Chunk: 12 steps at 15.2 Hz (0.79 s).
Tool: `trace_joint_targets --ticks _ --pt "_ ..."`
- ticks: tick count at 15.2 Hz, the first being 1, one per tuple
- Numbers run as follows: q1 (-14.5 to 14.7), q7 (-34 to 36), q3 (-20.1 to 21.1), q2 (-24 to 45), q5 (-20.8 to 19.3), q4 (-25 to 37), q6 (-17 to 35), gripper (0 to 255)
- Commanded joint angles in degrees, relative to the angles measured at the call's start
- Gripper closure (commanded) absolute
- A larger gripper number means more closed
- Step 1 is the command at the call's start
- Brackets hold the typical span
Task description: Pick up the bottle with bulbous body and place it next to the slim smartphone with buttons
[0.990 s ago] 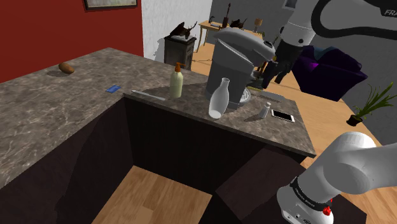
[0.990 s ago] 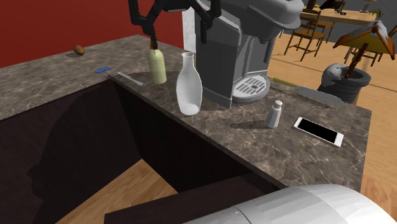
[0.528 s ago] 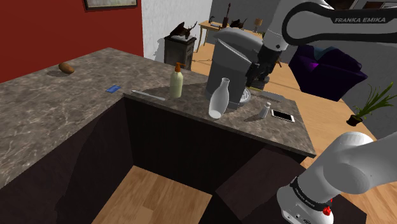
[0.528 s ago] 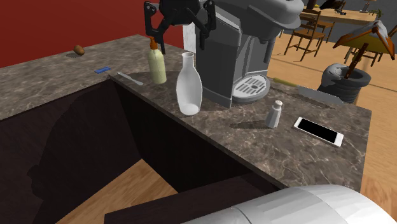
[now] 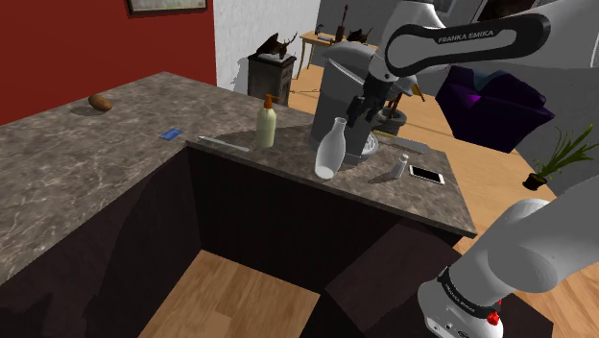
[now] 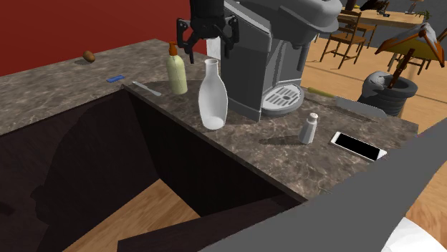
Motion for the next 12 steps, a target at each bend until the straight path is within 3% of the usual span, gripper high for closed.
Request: trace_joint_targets --ticks 1,6,12 --pt "-0.1 -1.7 -0.9 4.3 0.7 2.9 2.2 0" --pt "-0.3 -5.2 -2.1 14.4 3.2 10.2 6.4 0" --pt "-0.3 -5.5 -2.1 16.8 3.7 8.3 10.6 0"
